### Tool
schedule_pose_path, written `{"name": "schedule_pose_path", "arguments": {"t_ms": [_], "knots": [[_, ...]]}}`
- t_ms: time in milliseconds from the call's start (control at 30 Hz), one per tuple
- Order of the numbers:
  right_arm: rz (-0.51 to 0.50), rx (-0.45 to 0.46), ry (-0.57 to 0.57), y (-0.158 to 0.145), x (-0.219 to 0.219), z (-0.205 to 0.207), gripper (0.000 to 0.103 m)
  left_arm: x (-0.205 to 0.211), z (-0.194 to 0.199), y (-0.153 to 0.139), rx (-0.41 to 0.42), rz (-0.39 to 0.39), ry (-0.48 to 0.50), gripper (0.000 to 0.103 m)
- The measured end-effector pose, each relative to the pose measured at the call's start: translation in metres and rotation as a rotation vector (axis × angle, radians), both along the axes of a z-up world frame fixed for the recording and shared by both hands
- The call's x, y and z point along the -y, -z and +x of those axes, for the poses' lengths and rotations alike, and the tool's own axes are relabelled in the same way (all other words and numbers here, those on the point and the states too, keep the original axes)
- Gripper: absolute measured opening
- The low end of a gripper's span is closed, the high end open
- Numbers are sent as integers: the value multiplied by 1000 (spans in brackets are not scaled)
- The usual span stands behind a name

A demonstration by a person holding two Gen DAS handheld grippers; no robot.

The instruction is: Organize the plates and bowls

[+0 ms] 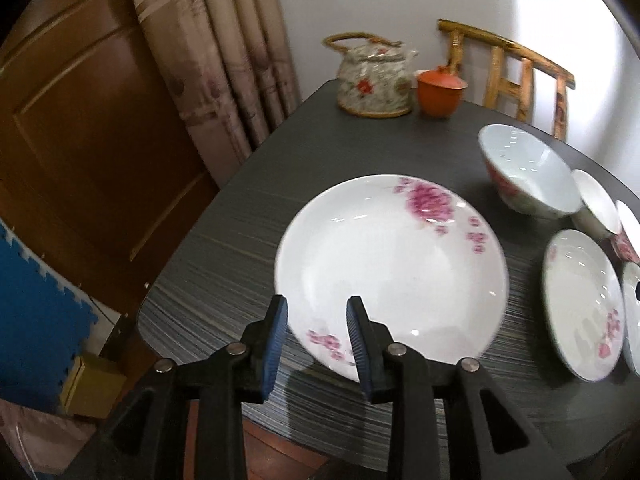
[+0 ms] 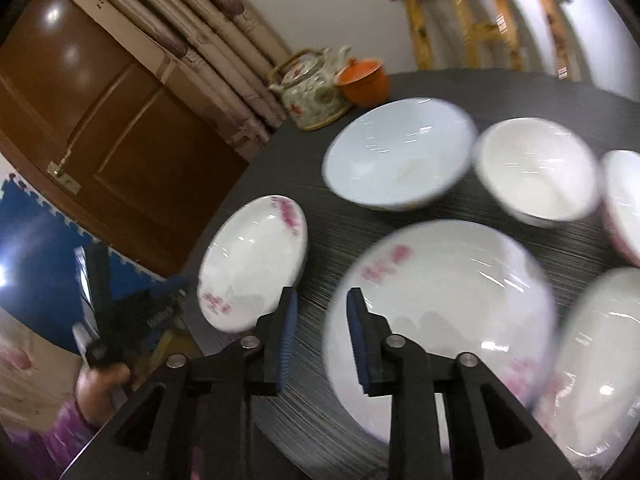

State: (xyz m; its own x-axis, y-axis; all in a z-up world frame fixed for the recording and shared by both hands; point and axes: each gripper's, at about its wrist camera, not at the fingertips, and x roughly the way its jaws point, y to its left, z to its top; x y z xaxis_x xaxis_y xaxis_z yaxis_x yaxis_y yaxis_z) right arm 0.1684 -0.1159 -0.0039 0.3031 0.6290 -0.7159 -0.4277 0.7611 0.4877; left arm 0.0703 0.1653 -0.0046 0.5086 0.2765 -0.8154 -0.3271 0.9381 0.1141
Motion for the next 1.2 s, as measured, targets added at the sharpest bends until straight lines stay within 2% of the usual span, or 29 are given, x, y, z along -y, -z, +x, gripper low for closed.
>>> {"name": "schedule_pose_path", "arguments": {"t_ms": [167,300,467,633,967,1200], "knots": [[-34,38,65,-6,49,-19,38,36,-3,-8,1,-37,90,32],[-47,43,107,-7,80,-20,41,68,1,-7,-25,-166,200,32],[-42,22,104,-1,100,-4,41,112,13,6,-83,-257,320,32],[-73,16,58,8,100,17,41,121,31,31,-156,-443,303,32],[-180,-20,-11,37,88,58,41,128,49,55,-191,-460,274,32],[-192,-64,-51,57,78,76,41,133,55,63,-157,-492,286,32]]}}
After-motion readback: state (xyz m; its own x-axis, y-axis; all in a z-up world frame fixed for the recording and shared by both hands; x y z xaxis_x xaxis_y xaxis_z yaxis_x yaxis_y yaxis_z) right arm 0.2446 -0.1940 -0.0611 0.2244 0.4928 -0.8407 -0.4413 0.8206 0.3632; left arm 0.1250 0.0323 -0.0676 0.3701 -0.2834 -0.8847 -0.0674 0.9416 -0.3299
